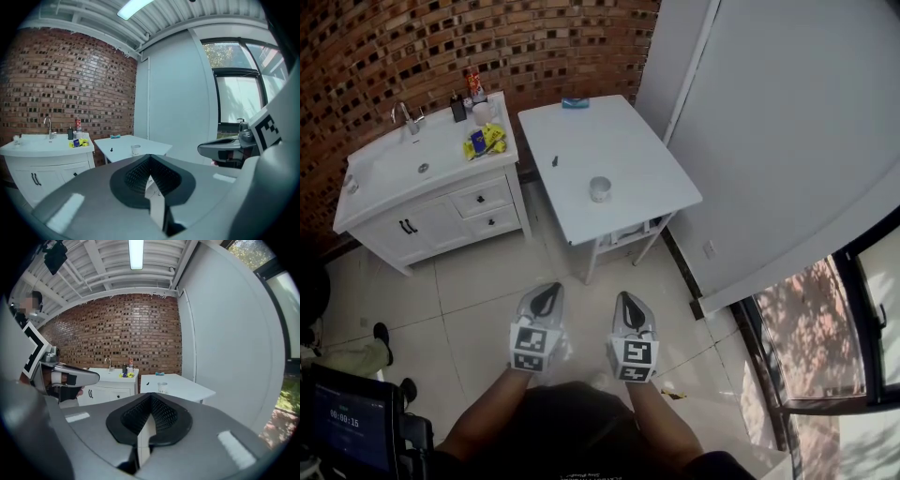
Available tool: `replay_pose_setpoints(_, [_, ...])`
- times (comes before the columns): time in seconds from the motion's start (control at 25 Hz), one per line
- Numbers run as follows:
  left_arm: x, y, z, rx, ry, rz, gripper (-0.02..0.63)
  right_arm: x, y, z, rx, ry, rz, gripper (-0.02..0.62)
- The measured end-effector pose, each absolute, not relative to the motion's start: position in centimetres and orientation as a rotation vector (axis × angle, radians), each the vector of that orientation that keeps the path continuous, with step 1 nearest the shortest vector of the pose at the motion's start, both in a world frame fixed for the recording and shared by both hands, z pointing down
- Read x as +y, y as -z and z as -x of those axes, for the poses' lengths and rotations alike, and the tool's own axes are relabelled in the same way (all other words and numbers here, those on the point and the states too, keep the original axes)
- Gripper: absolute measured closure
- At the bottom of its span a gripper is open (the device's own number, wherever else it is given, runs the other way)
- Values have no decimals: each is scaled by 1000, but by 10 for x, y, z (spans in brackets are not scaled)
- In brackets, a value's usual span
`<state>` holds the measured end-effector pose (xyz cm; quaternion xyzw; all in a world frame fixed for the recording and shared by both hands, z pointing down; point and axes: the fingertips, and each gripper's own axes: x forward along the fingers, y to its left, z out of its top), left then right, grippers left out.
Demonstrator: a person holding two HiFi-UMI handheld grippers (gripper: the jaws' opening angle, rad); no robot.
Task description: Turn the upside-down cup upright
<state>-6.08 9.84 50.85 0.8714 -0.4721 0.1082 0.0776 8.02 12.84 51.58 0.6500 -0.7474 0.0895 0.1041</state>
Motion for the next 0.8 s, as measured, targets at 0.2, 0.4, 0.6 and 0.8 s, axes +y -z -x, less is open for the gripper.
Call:
replay_pose_setpoints(0.2, [101, -509, 63, -1430, -329, -2613, 611, 128, -511, -79, -2220, -257, -1923, 584])
replay_pose_setpoints(0.4, [104, -508, 73, -1441, -283, -2559, 611, 133, -514, -73, -2220, -264, -1912, 584])
replay_pose_setpoints(0.6, [106, -512, 78, -1450, -295, -2553, 611, 134, -517, -66, -2229, -268, -1907, 584])
replay_pose_setpoints(0.8, [108, -518, 77, -1449, -318, -2554, 611, 133, -521, -62, -2234, -270, -1899, 584])
